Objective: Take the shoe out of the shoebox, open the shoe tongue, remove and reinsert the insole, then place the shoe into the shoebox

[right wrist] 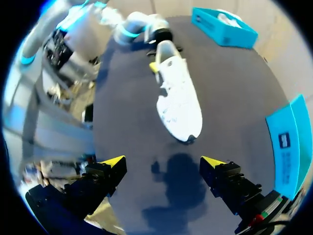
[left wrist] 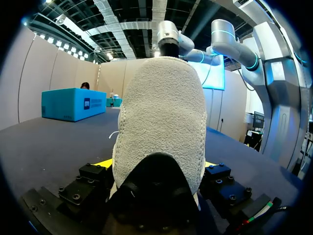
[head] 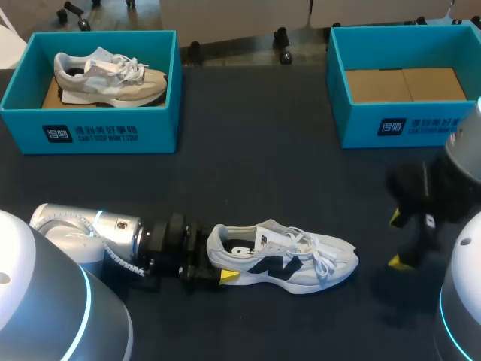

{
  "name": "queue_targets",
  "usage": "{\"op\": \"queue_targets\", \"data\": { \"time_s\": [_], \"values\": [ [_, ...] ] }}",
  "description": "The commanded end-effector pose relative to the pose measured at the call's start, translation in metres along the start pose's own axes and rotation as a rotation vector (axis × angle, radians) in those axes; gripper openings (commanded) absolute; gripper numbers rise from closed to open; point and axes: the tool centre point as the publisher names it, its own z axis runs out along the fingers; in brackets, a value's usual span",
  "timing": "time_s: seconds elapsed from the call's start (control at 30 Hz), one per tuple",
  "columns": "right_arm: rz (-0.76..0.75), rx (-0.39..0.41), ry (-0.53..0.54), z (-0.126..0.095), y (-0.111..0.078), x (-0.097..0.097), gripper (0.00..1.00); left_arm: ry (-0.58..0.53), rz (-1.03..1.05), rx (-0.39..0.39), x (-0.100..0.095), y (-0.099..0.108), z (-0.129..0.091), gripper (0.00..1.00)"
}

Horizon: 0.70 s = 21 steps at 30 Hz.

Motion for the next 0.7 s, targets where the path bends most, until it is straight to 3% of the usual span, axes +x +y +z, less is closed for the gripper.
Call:
{"op": "queue_targets", "data": {
  "time_s": [0.03,0.17,0.6,0.7],
  "values": [
    [0.477,0.058,-0.027,0.004,0.032,-0.008,1.0,0.001,-0.001,-0.001,0.0,0.002,0.001,0.0],
    [0.636,0.074,-0.09,0.004,0.048,0.004,1.0,0.001,-0.001,-0.001,0.0,0.002,0.001,0.0],
    [0.617,0.081,-0.096,0.004,0.052,0.007,1.0,0.001,-0.001,-0.001,0.0,0.002,0.001,0.0],
    [0.824,0.111,-0.093,0.01,0.067,-0.001,1.0,0.001,-0.001,-0.001,0.0,0.002,0.001,0.0]
  ]
}}
